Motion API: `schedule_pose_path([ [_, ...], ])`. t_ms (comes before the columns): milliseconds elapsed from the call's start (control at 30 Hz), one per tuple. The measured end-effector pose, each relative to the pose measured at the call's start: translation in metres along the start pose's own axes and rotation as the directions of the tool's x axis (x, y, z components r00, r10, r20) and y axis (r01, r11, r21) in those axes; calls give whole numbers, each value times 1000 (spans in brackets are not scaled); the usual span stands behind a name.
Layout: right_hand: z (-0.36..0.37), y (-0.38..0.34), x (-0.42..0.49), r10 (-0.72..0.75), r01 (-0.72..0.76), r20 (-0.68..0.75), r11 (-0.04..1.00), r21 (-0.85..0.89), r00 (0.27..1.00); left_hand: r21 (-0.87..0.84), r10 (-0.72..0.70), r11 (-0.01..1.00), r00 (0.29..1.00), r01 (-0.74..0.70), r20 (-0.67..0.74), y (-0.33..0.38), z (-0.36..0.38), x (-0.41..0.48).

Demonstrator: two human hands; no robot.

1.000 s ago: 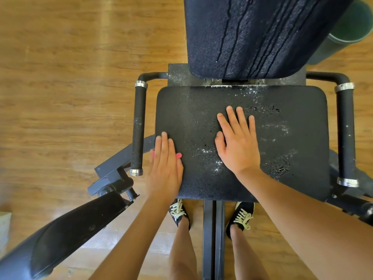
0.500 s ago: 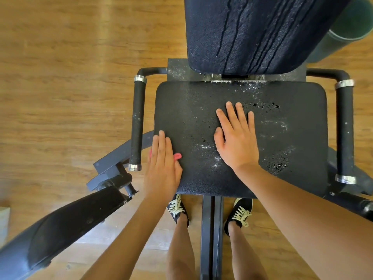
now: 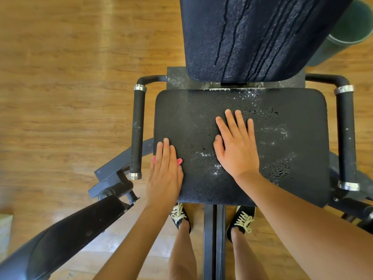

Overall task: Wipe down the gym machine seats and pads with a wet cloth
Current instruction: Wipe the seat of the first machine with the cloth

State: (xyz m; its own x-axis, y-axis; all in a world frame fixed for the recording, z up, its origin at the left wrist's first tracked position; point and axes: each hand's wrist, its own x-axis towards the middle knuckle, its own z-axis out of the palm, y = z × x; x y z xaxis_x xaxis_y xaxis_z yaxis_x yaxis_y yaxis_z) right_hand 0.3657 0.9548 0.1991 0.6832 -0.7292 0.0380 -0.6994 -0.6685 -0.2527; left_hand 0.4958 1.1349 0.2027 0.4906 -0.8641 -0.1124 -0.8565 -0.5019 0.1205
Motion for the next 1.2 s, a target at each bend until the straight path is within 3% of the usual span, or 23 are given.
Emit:
schedule_pose_path([
  [233, 1, -1, -2, 7, -7, -3, 1000, 5, 1000, -161, -25, 987, 999, 19, -37, -4, -7, 76],
  [533, 3, 3, 0, 6, -6, -18, 1000, 7, 1000, -245, -27, 970, 990, -7, -136, 2, -31, 174],
  [733, 3, 2, 0, 2, -1, -38, 1000, 11, 999, -117, -105, 988, 993, 99, -47, 3, -34, 194],
  [867, 4, 3, 1, 0, 1, -42, 1000, 9, 999, -75, -94, 993, 995, 92, -29, 6, -30, 201],
  [1200, 3, 2, 1, 6, -6, -30, 1000, 1, 1000, -101, -79, 992, 996, 76, -27, 8, -19, 182],
])
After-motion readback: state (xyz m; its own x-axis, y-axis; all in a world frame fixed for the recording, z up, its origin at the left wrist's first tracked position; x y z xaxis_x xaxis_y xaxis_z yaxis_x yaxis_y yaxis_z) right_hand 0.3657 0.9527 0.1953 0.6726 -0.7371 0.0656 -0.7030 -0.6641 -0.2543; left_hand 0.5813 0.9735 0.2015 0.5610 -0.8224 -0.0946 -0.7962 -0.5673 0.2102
